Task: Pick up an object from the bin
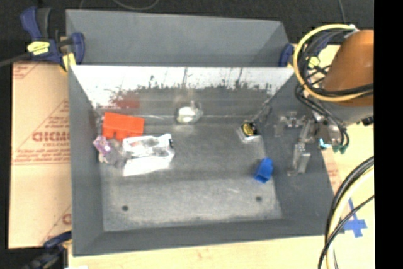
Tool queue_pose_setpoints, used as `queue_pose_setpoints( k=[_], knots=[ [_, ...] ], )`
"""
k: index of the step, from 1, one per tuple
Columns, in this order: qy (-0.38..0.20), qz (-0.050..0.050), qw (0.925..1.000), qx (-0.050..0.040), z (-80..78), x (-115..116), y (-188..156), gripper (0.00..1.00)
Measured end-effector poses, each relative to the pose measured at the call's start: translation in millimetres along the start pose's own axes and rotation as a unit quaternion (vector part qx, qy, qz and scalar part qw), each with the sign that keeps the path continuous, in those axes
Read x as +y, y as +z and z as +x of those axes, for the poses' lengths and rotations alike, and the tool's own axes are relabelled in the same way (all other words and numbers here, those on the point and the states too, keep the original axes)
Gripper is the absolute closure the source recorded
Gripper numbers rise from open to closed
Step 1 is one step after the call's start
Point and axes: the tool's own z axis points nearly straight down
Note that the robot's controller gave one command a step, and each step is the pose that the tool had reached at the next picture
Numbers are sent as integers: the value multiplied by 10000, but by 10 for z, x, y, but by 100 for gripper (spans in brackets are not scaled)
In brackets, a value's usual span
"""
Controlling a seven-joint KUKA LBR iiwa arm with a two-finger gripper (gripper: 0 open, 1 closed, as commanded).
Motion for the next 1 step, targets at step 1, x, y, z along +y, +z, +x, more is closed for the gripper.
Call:
queue_pose_setpoints(
  k=[1],
  knots=[
    [-1608,-19,9870,-31,-154,-28,1061,0]
  ],
)
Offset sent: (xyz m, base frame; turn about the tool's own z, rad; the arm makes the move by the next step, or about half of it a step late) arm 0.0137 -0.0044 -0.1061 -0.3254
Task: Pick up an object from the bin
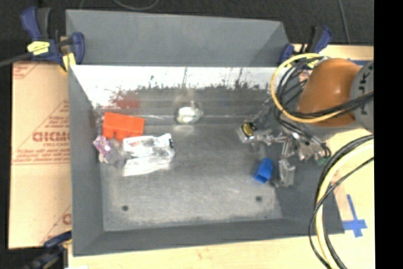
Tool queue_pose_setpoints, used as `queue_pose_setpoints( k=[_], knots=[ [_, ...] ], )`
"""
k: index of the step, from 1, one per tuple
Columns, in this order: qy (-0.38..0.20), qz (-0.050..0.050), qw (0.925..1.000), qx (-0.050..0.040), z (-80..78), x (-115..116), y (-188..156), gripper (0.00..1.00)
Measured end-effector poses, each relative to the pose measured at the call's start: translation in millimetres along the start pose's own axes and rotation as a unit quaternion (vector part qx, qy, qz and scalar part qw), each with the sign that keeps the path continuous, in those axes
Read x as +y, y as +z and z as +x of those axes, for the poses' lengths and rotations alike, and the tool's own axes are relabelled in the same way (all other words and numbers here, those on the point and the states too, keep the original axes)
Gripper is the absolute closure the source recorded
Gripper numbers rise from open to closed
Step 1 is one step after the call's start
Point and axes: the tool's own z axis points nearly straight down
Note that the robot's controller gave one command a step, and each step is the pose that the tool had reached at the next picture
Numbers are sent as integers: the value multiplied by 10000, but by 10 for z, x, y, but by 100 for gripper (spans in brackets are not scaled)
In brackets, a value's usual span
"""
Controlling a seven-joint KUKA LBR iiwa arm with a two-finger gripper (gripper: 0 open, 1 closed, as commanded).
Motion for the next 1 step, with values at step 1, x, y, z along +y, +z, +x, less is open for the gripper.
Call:
queue_pose_setpoints(
  k=[1],
  knots=[
    [-1118,22,9937,5,134,44,-318,0]
  ],
)
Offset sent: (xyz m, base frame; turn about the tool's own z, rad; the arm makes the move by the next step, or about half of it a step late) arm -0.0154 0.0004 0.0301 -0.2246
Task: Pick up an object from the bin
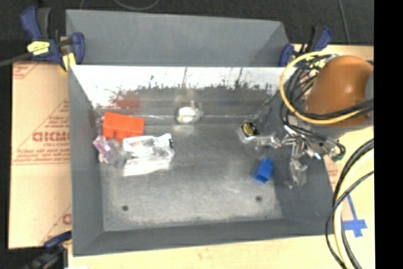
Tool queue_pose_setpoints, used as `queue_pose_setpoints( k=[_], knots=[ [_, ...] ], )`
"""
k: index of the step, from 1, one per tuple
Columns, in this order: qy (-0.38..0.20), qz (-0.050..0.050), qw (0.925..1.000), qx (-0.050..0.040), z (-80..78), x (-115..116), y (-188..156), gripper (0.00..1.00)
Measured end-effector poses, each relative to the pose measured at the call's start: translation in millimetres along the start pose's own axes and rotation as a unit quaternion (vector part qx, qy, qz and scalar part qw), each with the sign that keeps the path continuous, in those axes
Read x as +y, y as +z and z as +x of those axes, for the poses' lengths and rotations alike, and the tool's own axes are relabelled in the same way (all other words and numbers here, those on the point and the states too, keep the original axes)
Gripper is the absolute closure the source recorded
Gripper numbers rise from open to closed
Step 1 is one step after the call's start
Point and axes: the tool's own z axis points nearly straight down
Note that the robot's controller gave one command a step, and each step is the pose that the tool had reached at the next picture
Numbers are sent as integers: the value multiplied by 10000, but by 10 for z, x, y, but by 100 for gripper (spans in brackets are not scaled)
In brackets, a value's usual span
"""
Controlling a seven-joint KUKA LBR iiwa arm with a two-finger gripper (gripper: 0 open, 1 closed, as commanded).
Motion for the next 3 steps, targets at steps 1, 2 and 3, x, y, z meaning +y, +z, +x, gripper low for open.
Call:
queue_pose_setpoints(
  k=[1,2,3],
  knots=[
    [-1443,-62,9895,-16,-90,35,17,0],
    [-2285,-64,9735,-56,-116,60,134,0],
    [-3496,-52,9369,-29,-160,99,261,0]
  ],
)
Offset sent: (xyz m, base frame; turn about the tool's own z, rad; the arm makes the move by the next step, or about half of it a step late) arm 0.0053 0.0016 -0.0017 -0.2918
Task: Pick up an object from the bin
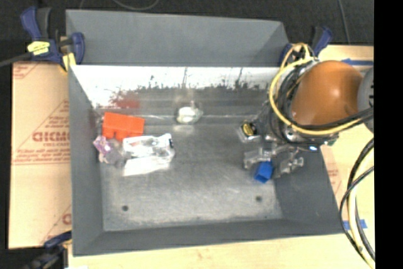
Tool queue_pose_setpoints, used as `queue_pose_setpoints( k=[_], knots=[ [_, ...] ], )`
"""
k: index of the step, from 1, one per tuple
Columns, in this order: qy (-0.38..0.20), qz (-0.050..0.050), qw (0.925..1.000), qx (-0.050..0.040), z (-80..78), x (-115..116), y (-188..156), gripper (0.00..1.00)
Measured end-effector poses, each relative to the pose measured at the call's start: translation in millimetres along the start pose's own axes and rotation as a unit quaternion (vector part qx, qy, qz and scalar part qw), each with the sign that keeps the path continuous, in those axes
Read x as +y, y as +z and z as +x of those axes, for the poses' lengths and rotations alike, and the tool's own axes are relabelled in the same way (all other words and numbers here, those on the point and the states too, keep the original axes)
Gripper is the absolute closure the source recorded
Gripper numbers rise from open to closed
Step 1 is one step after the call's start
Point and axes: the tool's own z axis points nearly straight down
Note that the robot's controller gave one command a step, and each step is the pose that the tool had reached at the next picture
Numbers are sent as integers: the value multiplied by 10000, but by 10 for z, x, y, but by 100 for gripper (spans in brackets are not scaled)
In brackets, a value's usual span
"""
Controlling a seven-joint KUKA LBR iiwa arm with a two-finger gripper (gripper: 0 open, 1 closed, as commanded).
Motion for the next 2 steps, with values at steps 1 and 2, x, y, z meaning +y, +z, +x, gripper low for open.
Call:
queue_pose_setpoints(
  k=[1,2],
  knots=[
    [8,45,10000,-50,-39,-16,-14,100],
    [12,62,10000,40,-43,-38,-503,100]
  ],
)
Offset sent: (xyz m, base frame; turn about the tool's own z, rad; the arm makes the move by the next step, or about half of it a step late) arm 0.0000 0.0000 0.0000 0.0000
